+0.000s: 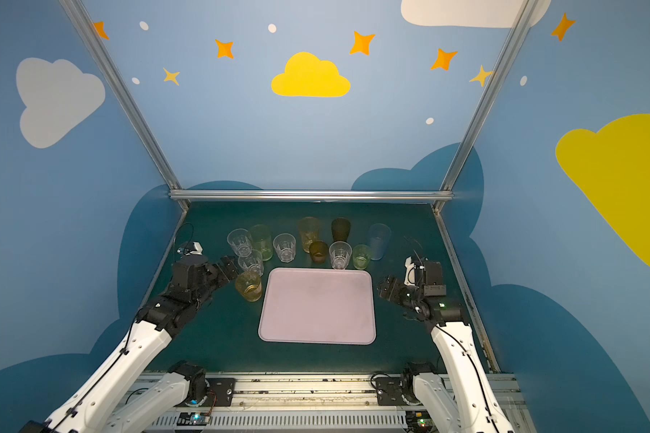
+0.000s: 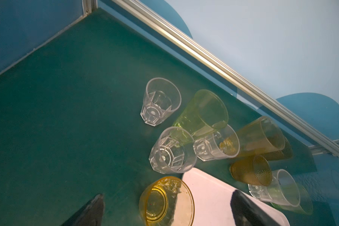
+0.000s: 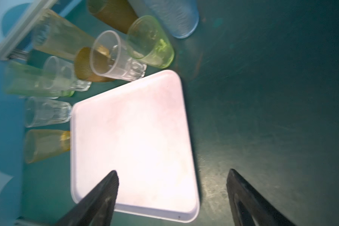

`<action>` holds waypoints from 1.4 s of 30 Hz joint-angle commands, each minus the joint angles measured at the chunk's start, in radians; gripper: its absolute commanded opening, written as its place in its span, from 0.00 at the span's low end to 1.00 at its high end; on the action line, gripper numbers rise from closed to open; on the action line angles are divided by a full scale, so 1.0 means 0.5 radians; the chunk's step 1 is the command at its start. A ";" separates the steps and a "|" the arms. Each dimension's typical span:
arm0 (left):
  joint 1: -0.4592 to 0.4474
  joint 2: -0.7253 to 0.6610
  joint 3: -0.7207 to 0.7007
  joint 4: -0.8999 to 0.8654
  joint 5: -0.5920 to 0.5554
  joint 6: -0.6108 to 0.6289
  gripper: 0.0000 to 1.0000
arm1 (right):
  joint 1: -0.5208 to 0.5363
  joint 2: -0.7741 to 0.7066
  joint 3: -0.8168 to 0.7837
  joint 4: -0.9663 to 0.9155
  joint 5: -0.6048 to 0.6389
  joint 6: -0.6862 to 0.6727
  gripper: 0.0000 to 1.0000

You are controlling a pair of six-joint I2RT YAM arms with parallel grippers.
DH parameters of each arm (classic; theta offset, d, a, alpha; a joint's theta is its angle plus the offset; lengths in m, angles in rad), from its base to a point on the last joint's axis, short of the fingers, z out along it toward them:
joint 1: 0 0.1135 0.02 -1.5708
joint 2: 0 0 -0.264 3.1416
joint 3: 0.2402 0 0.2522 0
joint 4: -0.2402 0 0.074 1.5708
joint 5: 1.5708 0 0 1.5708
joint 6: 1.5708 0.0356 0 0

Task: Place the glasses into the tray
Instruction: Pick up the glass from the middle-left of the table.

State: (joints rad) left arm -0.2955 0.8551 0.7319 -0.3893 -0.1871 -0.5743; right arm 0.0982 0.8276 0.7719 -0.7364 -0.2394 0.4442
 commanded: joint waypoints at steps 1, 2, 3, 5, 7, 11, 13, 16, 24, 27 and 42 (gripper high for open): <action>-0.006 -0.054 -0.057 -0.093 0.140 -0.059 1.00 | 0.006 -0.054 -0.080 0.071 -0.221 0.101 0.87; -0.004 -0.056 -0.087 -0.070 0.171 -0.058 1.00 | 0.009 -0.056 -0.106 0.111 -0.229 0.124 0.87; -0.004 -0.052 -0.112 -0.051 0.191 -0.067 1.00 | 0.009 -0.049 -0.126 0.149 -0.236 0.141 0.87; -0.001 -0.023 -0.120 -0.058 0.221 -0.073 0.99 | 0.012 -0.027 -0.153 0.217 -0.236 0.165 0.87; -0.001 0.017 -0.117 -0.071 0.249 -0.074 0.96 | 0.019 0.007 -0.163 0.295 -0.237 0.179 0.87; -0.001 0.071 -0.122 -0.077 0.299 -0.087 0.86 | 0.042 0.085 -0.160 0.439 -0.261 0.224 0.87; -0.001 0.067 -0.150 -0.057 0.304 -0.088 0.77 | 0.058 0.108 -0.163 0.489 -0.258 0.234 0.87; -0.001 0.060 -0.199 -0.025 0.291 -0.092 0.73 | 0.083 0.139 -0.157 0.530 -0.260 0.246 0.87; 0.017 0.133 -0.206 -0.035 0.284 -0.076 0.61 | 0.156 0.172 -0.127 0.549 -0.264 0.237 0.87; 0.039 0.170 -0.203 -0.040 0.296 -0.079 0.57 | 0.178 0.175 -0.122 0.554 -0.250 0.242 0.87; 0.158 0.364 -0.203 0.038 0.389 -0.073 0.40 | 0.247 0.240 -0.103 0.548 -0.224 0.256 0.87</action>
State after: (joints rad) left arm -0.2211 1.0180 0.6285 -0.3889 -0.0044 -0.6178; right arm 0.2134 0.9405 0.6956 -0.4740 -0.3592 0.5652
